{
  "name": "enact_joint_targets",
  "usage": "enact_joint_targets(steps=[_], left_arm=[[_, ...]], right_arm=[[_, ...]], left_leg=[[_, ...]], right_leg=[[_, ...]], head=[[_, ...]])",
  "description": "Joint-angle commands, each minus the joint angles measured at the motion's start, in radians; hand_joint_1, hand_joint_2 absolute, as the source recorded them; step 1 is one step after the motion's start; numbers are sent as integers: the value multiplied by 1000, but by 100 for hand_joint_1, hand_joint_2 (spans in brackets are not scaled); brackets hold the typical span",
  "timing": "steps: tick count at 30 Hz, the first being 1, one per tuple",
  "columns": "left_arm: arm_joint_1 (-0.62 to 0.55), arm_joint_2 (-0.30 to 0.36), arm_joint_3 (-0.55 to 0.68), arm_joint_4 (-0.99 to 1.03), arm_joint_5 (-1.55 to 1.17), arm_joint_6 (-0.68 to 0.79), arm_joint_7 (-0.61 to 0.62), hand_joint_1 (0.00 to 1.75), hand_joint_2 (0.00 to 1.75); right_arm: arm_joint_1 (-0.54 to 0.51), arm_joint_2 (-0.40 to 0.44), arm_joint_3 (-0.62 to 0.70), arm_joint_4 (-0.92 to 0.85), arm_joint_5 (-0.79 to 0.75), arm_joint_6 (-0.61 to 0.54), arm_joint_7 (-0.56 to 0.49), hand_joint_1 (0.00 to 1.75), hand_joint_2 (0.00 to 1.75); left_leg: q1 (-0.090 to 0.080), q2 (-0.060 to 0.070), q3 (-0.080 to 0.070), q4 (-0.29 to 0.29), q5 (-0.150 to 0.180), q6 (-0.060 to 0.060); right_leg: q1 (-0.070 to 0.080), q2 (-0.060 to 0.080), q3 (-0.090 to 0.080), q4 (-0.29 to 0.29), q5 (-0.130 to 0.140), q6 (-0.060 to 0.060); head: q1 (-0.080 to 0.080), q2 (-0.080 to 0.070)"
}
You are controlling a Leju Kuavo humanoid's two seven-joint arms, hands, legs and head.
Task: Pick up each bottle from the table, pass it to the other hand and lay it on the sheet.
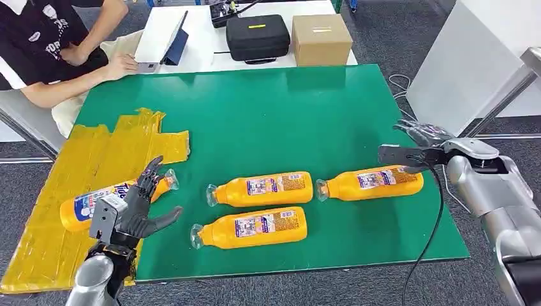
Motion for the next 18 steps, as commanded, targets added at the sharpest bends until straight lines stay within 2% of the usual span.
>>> enact_joint_targets(steps=[1,7,18], left_arm=[[-81,-9,26,140,2,4,-1,0,175],[-87,-8,34,150,-2,10,1,0,175],[-115,-9,40,202,-4,13,2,0,175]], right_arm=[[38,-43,63,6,-57,33,-13,0,175],[21,5,89,76,-39,17,1,0,175],[39,11,98,122,-42,25,6,0,175]], left_leg=[[1,-3,5,-1,-2,-2],[0,1,3,-1,-1,-2],[1,1,5,-1,-2,-1]], right_leg=[[1,-4,7,-3,-2,0],[0,0,3,-2,0,0],[1,0,5,-3,-1,0]], head=[[0,0],[0,0],[0,0]])
